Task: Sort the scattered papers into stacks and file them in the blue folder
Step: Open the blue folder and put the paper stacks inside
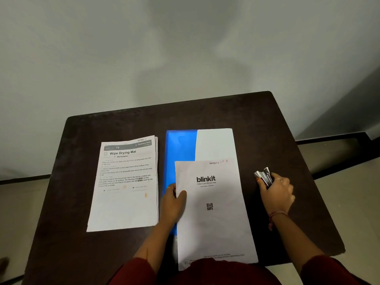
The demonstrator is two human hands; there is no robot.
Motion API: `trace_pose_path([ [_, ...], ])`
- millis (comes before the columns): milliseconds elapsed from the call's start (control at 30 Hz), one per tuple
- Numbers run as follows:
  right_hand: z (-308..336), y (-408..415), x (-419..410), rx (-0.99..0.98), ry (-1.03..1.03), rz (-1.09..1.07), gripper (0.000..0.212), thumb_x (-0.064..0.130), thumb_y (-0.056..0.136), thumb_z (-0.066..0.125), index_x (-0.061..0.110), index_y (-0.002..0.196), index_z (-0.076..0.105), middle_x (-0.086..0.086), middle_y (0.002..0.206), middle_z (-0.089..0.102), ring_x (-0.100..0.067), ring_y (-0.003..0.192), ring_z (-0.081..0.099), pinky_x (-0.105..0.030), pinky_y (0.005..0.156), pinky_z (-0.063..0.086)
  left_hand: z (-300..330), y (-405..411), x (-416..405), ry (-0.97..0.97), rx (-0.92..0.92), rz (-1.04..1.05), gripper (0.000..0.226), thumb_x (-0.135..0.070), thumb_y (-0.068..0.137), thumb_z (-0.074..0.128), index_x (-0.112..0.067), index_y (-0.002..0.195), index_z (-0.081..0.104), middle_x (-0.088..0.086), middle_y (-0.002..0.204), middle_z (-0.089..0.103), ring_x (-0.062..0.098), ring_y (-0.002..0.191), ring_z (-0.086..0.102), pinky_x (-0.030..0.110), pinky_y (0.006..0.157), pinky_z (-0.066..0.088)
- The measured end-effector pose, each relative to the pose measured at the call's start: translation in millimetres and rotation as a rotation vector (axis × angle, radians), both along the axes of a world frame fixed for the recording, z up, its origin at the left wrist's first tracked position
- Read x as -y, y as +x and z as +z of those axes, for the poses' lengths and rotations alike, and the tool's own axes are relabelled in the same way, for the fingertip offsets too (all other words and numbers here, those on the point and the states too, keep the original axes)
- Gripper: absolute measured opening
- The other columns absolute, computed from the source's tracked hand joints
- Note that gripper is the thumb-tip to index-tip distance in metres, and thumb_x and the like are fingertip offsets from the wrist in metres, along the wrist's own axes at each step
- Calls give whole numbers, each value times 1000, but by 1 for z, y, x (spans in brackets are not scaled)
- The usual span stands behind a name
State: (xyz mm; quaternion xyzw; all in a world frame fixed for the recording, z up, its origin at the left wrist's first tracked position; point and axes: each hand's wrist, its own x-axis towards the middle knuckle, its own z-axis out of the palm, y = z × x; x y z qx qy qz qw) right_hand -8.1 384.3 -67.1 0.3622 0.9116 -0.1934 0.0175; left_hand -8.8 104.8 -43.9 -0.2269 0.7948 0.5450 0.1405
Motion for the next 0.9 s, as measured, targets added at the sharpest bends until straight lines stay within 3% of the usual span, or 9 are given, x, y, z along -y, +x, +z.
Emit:
trace_pose_path([
  [200, 8, 6, 21, -150, -23, 75, 44, 32, 88, 63, 14, 127, 54, -13, 127, 52, -32, 118, 46, -50, 97, 36, -11, 24, 4, -42, 5, -8, 4, -12, 90, 58, -11, 93, 61, 3, 77, 58, 16, 72, 52, 25, 66, 44],
  [333, 3, 19, 50, -317, -131, 241, 40, 29, 85, 68, 11, 121, 60, -11, 120, 59, -30, 115, 51, -50, 98, 37, -14, 29, 3, -2, -16, 32, 14, -9, 95, 54, -7, 107, 60, 5, 97, 65, 18, 88, 59, 28, 80, 44],
  [500, 4, 28, 74, -385, -426, 238, 51, 35, 84, 69, 10, 126, 54, -7, 124, 56, -22, 110, 50, -44, 95, 45, -8, 33, 2, 126, -10, 148, 20, -7, 97, 47, -5, 116, 55, 9, 113, 63, 21, 103, 58, 28, 90, 42],
  [600, 8, 31, 88, -387, -606, 214, 58, 35, 82, 68, 9, 131, 50, -4, 124, 56, -20, 112, 54, -38, 98, 46, -3, 28, 14, 136, -11, 202, 26, -8, 98, 46, -6, 123, 52, 7, 117, 60, 22, 107, 56, 29, 92, 42],
  [733, 11, 36, 107, -287, -778, 191, 49, 22, 89, 65, 15, 134, 46, -2, 128, 57, -14, 122, 51, -28, 100, 43, 6, 21, 38, 163, -9, 248, 23, -8, 98, 45, -9, 120, 53, 6, 118, 59, 24, 108, 56, 34, 96, 44],
  [900, 9, 44, 141, -191, -862, 203, 36, 24, 96, 54, 23, 131, 45, -4, 131, 57, -22, 121, 54, -41, 104, 44, 15, 12, 83, 191, -27, 301, 26, -10, 98, 46, -9, 122, 54, 4, 116, 62, 23, 104, 59, 29, 87, 44],
])
